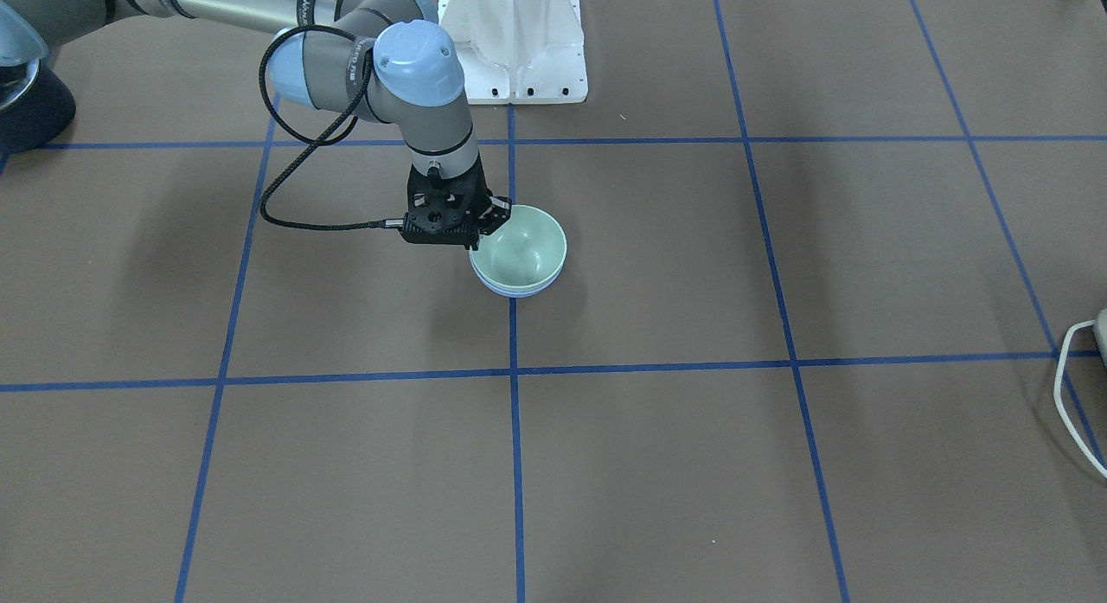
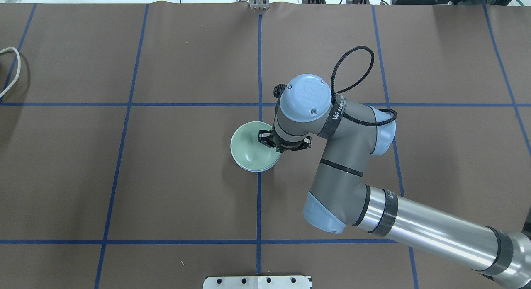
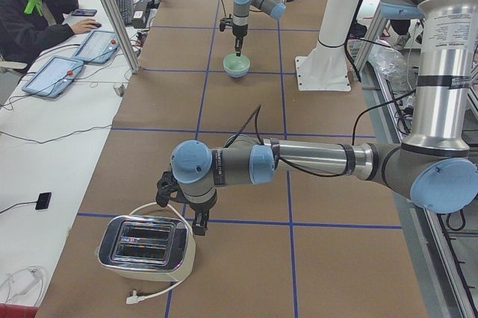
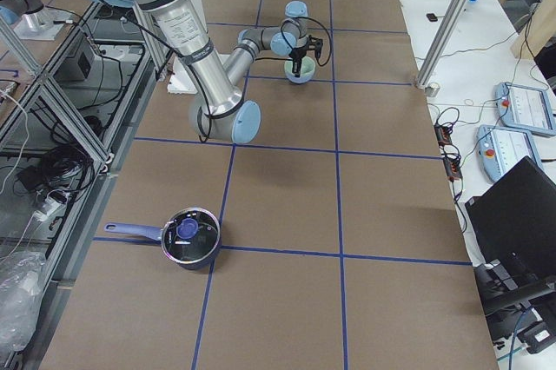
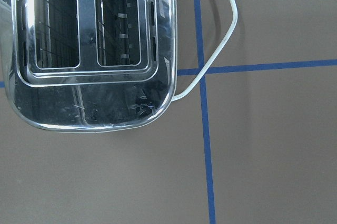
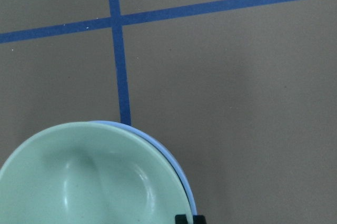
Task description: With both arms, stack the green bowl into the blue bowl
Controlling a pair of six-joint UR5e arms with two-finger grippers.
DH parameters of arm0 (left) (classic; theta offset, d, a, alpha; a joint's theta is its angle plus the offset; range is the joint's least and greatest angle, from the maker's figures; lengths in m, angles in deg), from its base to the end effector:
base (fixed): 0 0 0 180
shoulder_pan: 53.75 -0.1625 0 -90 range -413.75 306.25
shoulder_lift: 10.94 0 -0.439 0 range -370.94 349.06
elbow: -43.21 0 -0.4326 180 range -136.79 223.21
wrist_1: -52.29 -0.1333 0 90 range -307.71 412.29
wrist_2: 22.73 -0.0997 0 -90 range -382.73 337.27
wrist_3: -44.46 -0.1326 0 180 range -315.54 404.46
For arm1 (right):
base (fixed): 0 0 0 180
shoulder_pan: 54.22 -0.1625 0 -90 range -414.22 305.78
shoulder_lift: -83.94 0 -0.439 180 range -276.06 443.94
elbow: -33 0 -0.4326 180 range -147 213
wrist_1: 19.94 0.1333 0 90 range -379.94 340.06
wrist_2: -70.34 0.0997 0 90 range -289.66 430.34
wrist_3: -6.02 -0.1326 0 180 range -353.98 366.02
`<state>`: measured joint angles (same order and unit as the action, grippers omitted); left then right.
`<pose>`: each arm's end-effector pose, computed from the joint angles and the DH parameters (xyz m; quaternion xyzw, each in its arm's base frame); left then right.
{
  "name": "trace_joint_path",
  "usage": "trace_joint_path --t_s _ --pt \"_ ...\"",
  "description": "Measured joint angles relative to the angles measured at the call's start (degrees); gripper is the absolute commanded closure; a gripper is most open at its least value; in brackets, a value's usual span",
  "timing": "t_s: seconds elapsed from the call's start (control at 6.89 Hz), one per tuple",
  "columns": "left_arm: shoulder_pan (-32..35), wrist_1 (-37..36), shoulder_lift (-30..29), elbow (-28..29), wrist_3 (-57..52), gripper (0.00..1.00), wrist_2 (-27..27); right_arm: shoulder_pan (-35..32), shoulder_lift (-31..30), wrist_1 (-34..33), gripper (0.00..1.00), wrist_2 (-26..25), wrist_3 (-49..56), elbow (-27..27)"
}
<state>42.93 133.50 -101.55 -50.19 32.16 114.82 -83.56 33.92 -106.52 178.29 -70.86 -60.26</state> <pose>-0.0967 -0.5204 0.6687 0.0288 0.4036 0.0280 0.9141 -0.6149 -0.4517 0.2166 0.0081 -0.4165 0.0668 0.9066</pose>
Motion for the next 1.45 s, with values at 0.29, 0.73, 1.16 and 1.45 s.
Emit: trace_joint_path --t_s 0.29,0.73,1.16,1.45 --pt "0.0 0.0 0.0 0.05 0.0 0.01 0.0 -0.01 -0.23 0.11 0.74 0.08 0.03 -0.18" --pt "0.0 0.0 0.0 0.13 0.0 0.01 0.0 -0.97 -0.6 0.09 0.0 0.38 0.35 -0.89" --pt "0.0 0.0 0.0 0.18 0.24 0.01 0.0 -8.58 -1.44 -0.28 0.0 6.48 3.78 -2.45" --pt "-0.02 0.56 -0.03 -0.01 3.67 0.01 0.15 -17.28 -4.61 -0.39 0.0 12.27 12.96 -2.53"
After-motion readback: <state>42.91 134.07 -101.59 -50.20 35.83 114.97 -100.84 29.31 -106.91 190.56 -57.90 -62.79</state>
